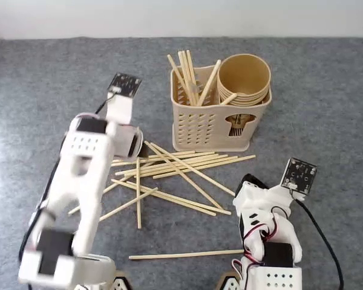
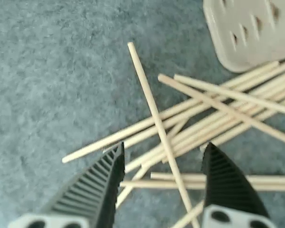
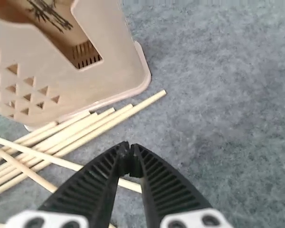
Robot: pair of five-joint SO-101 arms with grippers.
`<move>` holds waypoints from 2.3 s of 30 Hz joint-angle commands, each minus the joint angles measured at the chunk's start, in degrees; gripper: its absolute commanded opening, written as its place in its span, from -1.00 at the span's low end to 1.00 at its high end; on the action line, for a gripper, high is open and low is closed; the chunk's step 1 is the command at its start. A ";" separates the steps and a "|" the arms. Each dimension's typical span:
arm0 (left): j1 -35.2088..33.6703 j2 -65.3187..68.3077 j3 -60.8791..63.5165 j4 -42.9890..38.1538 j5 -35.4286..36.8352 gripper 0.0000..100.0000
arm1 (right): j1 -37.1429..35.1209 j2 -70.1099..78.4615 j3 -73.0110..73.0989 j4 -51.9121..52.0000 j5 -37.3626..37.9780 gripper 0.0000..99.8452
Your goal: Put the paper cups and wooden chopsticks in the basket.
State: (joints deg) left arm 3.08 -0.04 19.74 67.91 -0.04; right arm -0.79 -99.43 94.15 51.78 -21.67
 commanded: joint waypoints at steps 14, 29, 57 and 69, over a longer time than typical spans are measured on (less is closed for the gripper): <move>-2.20 28.66 -24.13 -0.79 1.14 -0.73 | -0.04 -4.53 2.29 0.22 -0.70 -0.98; -0.62 18.64 -24.13 6.33 -4.04 -0.97 | 0.13 -4.44 2.29 0.31 -0.70 -0.98; -0.79 -8.88 -29.58 16.00 -5.71 -0.96 | 0.22 -4.35 2.29 1.19 -0.70 -0.98; -1.85 8.26 -26.15 20.31 -24.53 -0.61 | 0.22 -4.35 2.29 1.80 -0.62 -0.98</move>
State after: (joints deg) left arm 1.05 7.43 -6.20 87.60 -18.51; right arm -0.70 -102.77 95.47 53.19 -21.85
